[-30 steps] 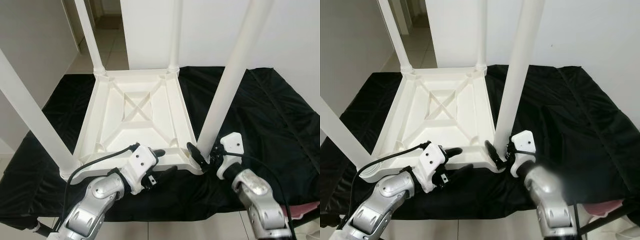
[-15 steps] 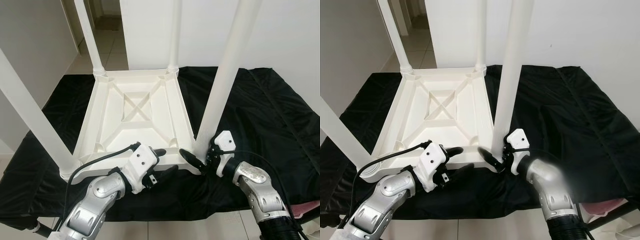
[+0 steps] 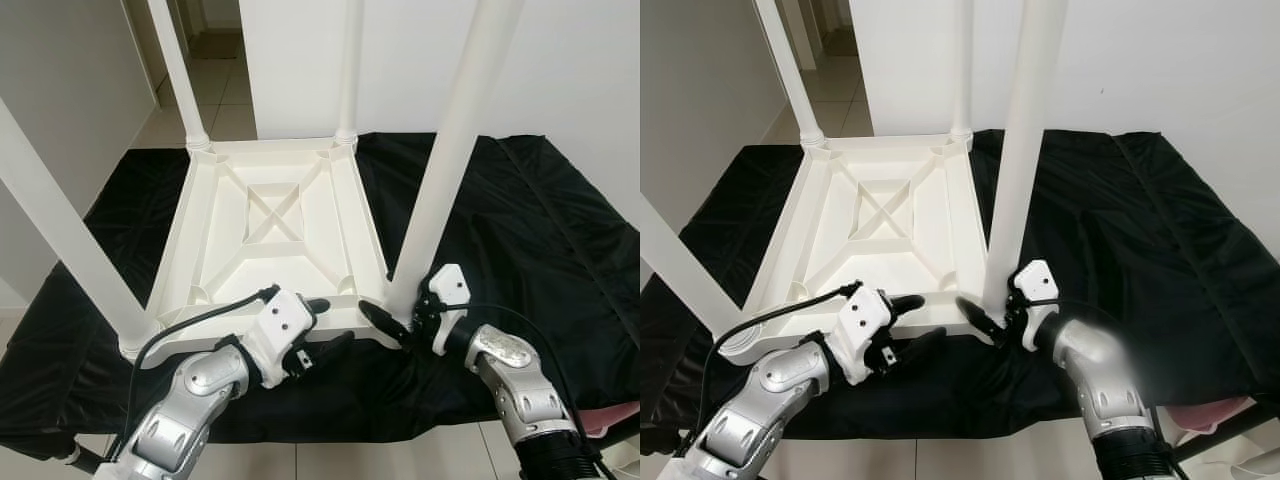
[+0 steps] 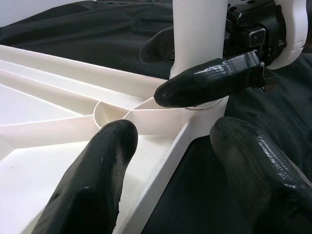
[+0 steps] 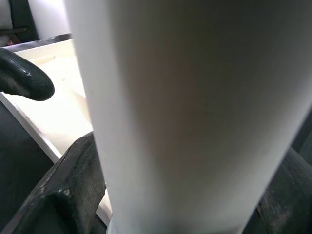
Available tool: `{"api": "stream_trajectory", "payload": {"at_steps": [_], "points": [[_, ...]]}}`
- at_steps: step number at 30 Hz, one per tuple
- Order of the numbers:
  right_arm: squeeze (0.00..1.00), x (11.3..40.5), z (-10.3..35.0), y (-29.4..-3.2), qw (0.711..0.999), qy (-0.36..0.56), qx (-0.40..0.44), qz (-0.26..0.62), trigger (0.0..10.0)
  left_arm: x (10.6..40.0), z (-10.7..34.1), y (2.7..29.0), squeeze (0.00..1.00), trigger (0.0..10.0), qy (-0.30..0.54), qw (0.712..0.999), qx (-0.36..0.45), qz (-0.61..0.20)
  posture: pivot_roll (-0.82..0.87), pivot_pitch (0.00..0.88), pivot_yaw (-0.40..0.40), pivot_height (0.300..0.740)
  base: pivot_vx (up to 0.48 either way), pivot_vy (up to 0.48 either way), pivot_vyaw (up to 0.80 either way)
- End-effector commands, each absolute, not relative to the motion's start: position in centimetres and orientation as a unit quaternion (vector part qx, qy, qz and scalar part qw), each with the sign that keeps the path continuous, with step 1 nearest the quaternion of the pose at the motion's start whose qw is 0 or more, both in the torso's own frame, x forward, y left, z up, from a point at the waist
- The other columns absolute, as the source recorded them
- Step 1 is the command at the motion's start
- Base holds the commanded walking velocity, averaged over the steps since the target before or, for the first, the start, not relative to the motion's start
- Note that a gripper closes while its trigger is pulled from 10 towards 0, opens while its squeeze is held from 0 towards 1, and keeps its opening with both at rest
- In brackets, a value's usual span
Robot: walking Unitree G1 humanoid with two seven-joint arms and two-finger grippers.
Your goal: Building children table
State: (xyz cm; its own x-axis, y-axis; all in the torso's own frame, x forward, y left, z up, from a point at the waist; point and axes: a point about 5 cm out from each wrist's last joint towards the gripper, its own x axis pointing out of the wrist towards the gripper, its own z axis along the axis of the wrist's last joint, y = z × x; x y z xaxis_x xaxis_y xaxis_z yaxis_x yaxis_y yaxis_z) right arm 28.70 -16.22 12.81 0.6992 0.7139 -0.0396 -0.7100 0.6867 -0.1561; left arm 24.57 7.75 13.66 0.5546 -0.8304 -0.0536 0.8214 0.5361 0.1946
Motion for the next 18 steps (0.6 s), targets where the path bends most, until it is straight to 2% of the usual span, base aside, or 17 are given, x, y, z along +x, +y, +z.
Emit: {"api": "stream_trajectory", "payload": {"at_steps": [1, 18], "points": [[0.00, 28.57, 12.51, -15.79, 0.914, -0.011, -0.081, 0.398, 10.0, 24.02, 13.21, 7.65, 0.00, 10.0, -0.011, 0.864, 0.102, -0.492, -0.08, 0.008, 0.064, 0.740, 0.000, 0.000, 0.00], [0.00, 28.83, 12.38, -15.90, 0.911, -0.014, -0.085, 0.403, 10.0, 24.24, 13.33, 7.87, 0.00, 10.0, -0.011, 0.867, 0.103, -0.487, -0.08, 0.000, 0.066, 0.740, 0.000, 0.000, 0.00]]}}
